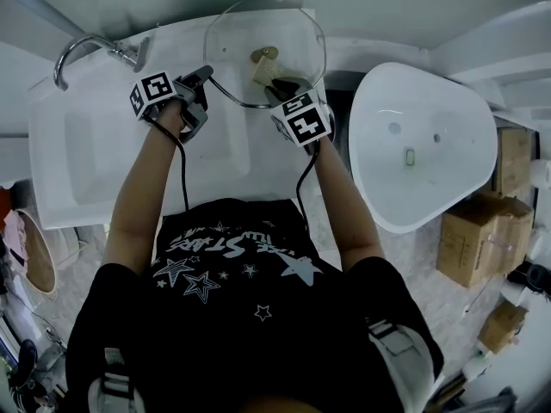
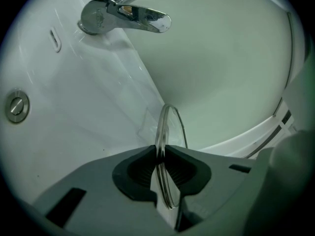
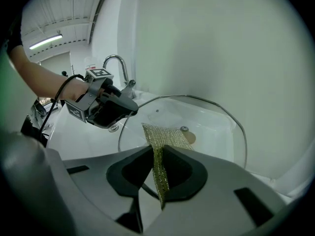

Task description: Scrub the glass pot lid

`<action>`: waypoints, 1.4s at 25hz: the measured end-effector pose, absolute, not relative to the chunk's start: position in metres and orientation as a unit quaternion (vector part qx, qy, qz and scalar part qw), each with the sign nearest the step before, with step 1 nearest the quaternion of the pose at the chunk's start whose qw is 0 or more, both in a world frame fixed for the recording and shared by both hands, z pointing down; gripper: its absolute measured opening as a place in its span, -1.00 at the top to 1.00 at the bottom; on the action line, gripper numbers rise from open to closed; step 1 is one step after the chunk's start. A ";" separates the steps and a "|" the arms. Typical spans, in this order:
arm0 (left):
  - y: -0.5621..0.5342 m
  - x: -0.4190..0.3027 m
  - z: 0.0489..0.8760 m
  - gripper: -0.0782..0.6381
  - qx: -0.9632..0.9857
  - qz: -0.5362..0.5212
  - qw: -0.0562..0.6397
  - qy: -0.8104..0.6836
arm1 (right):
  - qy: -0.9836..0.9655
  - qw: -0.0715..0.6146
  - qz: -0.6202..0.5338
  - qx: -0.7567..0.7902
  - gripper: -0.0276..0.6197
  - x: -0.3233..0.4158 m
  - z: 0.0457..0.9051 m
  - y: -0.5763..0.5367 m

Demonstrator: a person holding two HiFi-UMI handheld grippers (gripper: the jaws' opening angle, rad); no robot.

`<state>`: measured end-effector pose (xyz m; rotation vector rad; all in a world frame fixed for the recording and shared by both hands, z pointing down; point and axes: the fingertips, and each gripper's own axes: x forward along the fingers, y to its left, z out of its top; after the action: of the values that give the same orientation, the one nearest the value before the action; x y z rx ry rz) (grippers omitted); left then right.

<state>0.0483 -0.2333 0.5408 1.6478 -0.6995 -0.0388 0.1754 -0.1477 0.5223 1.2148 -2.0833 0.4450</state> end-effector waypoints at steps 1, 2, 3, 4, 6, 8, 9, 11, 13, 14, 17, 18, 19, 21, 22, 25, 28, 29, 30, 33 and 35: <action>-0.233 0.049 0.541 0.61 0.718 -0.017 0.626 -0.304 | -0.800 0.338 0.171 0.465 0.71 0.172 0.522 -0.146; -0.232 0.049 0.541 0.61 0.718 -0.017 0.626 -0.304 | -0.801 0.338 0.171 0.463 0.71 0.169 0.523 -0.144; -0.232 0.049 0.541 0.61 0.718 -0.017 0.626 -0.304 | -0.803 0.337 0.173 0.461 0.71 0.165 0.523 -0.142; -0.232 0.050 0.542 0.61 0.718 -0.016 0.625 -0.305 | -0.805 0.334 0.176 0.459 0.71 0.162 0.524 -0.140; -0.232 0.051 0.543 0.61 0.718 -0.015 0.624 -0.307 | -0.809 0.327 0.180 0.455 0.71 0.157 0.524 -0.138; -0.232 0.052 0.544 0.61 0.716 -0.015 0.627 -0.306 | -0.813 0.316 0.181 0.453 0.71 0.153 0.520 -0.136; -0.231 0.052 0.543 0.61 0.714 -0.015 0.630 -0.305 | -0.816 0.310 0.178 0.455 0.71 0.152 0.516 -0.136; -0.229 0.053 0.543 0.61 0.711 -0.015 0.634 -0.304 | -0.819 0.297 0.172 0.459 0.71 0.151 0.506 -0.135; -0.229 0.053 0.544 0.61 0.711 -0.016 0.634 -0.304 | -0.822 0.285 0.171 0.463 0.71 0.151 0.499 -0.134; -0.229 0.052 0.544 0.61 0.710 -0.018 0.635 -0.304 | -0.822 0.280 0.172 0.465 0.71 0.151 0.495 -0.134; -0.229 0.052 0.544 0.61 0.709 -0.022 0.638 -0.301 | -0.821 0.270 0.170 0.474 0.71 0.155 0.487 -0.132; -0.229 0.053 0.544 0.61 0.709 -0.024 0.638 -0.299 | -0.819 0.268 0.169 0.478 0.71 0.156 0.485 -0.131; -0.229 0.053 0.543 0.61 0.710 -0.026 0.638 -0.296 | -0.818 0.266 0.168 0.481 0.71 0.158 0.483 -0.130; -0.230 0.054 0.540 0.61 0.716 -0.034 0.635 -0.289 | -0.815 0.264 0.166 0.489 0.71 0.161 0.479 -0.128; -0.231 0.054 0.537 0.59 0.720 -0.039 0.631 -0.286 | -0.813 0.264 0.163 0.493 0.71 0.162 0.477 -0.127; -0.229 0.054 0.529 0.43 0.730 -0.050 0.623 -0.277 | -0.804 0.271 0.149 0.507 0.71 0.166 0.472 -0.125; -0.224 0.052 0.525 0.38 0.738 -0.040 0.619 -0.265 | -0.790 0.286 0.136 0.524 0.71 0.167 0.467 -0.124; -0.222 0.050 0.523 0.37 0.741 -0.036 0.617 -0.261 | -0.785 0.286 0.135 0.532 0.71 0.166 0.465 -0.124; -0.221 0.047 0.521 0.37 0.745 -0.033 0.614 -0.258 | -0.780 0.286 0.135 0.540 0.71 0.165 0.463 -0.124; -0.214 0.034 0.514 0.37 0.767 -0.018 0.591 -0.249 | -0.765 0.276 0.134 0.566 0.71 0.159 0.456 -0.119; -0.207 0.025 0.508 0.37 0.784 -0.006 0.572 -0.242 | -0.757 0.265 0.136 0.582 0.72 0.153 0.451 -0.115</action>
<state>0.0248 -0.2065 0.5076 1.8374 -0.5671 -0.0135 0.1525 -0.1151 0.4507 1.5731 -2.0453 0.3669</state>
